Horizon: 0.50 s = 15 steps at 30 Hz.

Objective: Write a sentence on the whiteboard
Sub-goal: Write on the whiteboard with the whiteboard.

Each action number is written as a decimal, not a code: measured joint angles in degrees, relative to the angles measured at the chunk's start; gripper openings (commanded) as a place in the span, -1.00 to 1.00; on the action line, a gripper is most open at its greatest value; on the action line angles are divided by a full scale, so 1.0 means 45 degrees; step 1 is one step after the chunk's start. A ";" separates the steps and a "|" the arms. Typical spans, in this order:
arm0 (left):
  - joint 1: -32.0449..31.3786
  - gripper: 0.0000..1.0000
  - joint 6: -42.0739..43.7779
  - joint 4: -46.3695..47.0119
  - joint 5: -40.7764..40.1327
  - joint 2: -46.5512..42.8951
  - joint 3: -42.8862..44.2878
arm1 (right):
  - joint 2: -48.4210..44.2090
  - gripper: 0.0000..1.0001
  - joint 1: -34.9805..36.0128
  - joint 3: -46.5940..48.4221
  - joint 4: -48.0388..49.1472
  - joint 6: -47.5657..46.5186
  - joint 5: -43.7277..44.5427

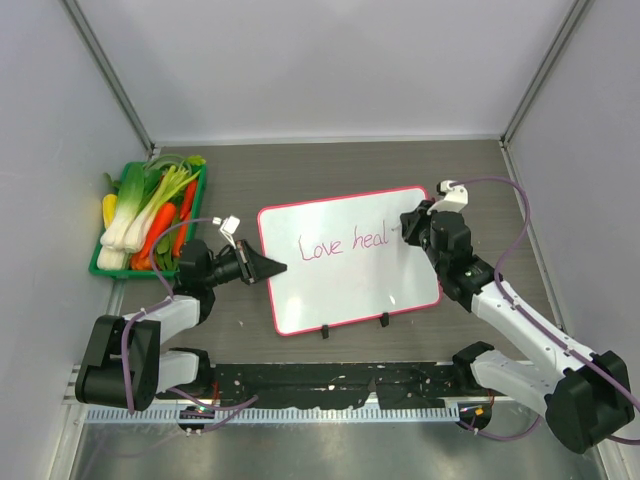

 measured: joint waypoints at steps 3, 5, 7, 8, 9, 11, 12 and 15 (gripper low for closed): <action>0.0000 -1.00 0.0005 -0.0005 -0.0005 0.0000 0.0000 | 0.0000 -0.99 -0.0005 0.0000 0.0024 0.0010 -0.0170; 0.0000 -1.00 0.0005 -0.0005 0.0000 0.0000 0.0000 | 0.0000 -0.99 0.0000 -0.0005 0.0024 0.0019 -0.0277; 0.0000 -1.00 0.0005 -0.0005 -0.0005 0.0000 0.0000 | -0.0029 -0.99 0.0000 -0.0053 0.0029 0.0034 -0.0384; 0.0000 -1.00 0.0000 -0.0005 -0.0005 0.0000 0.0000 | -0.0078 -0.99 0.0000 -0.0097 0.0029 0.0039 -0.0447; 0.0000 -1.00 0.0005 -0.0005 -0.0005 0.0000 0.0000 | -0.0151 -0.99 0.0000 -0.0165 0.0024 0.0049 -0.0500; 0.0000 -1.00 0.0005 -0.0005 -0.0005 0.0000 0.0000 | -0.0325 -0.99 -0.0005 -0.0325 -0.0010 0.0073 -0.0583; 0.0000 -1.00 0.0005 -0.0005 0.0000 0.0000 0.0000 | -0.0413 -0.99 -0.0005 -0.0413 -0.0029 0.0087 -0.0588; 0.0000 -1.00 0.0005 -0.0010 -0.0005 0.0000 0.0000 | -0.0656 -0.99 0.0000 -0.0631 -0.0131 0.0155 -0.0573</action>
